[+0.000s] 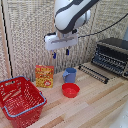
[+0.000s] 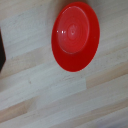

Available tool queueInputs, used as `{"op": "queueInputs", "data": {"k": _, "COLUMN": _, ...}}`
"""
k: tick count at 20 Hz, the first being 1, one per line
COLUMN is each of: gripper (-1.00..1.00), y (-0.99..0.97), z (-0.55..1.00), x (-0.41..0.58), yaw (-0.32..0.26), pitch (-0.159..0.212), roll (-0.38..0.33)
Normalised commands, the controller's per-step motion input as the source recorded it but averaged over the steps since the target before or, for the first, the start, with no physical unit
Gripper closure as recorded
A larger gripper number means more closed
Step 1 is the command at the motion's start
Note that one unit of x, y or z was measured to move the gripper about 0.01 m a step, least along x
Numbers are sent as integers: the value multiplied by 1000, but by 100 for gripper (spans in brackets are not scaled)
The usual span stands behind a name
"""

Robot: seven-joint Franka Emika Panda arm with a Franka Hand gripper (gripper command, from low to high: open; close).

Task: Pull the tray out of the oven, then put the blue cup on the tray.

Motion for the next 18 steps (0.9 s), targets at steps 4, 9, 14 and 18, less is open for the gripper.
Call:
{"op": "queueInputs", "data": {"k": 4, "gripper": -100, "y": 25, "z": 0, "x": 207, "yaw": 53, "pitch": 1, "roll": -375}}
{"op": "queueInputs", "data": {"k": 9, "gripper": -100, "y": -149, "z": 0, "x": 145, "yaw": 68, "pitch": 0, "roll": -365}}
{"op": "queueInputs", "data": {"k": 14, "gripper": -100, "y": -376, "z": 16, "x": 55, "yaw": 43, "pitch": 55, "roll": -302}}
{"op": "queueInputs", "data": {"k": 18, "gripper": -100, "y": -417, "z": 206, "x": 35, "yaw": 21, "pitch": 197, "roll": -173}}
